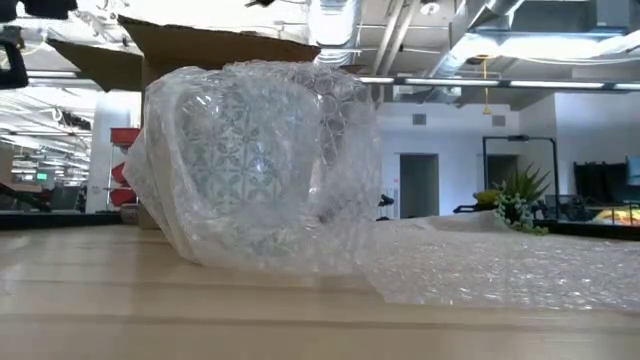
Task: Wrap mug
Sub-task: Put the wrapped green patterned mug into the box
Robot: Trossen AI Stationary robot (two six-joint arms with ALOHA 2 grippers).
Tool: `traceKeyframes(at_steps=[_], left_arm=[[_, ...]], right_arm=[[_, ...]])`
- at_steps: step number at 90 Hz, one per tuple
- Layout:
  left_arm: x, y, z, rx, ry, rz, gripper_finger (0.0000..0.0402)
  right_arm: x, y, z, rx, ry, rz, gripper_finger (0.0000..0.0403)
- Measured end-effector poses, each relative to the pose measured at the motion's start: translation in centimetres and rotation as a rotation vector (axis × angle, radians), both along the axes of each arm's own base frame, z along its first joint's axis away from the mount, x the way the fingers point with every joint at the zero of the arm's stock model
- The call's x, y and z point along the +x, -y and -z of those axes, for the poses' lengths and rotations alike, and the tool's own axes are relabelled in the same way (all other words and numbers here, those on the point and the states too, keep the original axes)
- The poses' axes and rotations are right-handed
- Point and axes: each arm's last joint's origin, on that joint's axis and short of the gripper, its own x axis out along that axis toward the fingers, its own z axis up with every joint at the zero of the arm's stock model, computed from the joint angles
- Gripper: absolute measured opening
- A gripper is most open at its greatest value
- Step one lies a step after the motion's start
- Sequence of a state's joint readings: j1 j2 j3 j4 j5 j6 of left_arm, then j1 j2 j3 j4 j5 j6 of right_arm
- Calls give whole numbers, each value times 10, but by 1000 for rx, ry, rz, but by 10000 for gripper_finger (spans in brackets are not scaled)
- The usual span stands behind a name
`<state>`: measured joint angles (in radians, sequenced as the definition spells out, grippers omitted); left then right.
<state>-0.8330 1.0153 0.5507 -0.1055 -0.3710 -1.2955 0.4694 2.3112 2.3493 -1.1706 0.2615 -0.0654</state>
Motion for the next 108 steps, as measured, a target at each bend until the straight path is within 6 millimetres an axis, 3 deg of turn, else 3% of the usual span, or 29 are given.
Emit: traceKeyframes(at_steps=[22,45,57,73,93,108], left_arm=[[0,0,0,-27,-12,-16,0],[1,1,-2,-101,-18,-49,0],[4,3,-13,-145,39,-63,0],[10,7,-52,-134,176,-78,0],[14,6,-118,35,421,-109,0],[13,-11,-184,270,607,-253,0]], right_arm=[[11,35,21,-71,-130,-201,265],[16,51,53,-164,-196,-356,265],[22,55,71,-177,-164,-385,254],[25,49,86,-162,-105,-377,189],[17,33,86,-54,-125,-191,29],[10,13,56,91,-103,63,20]])
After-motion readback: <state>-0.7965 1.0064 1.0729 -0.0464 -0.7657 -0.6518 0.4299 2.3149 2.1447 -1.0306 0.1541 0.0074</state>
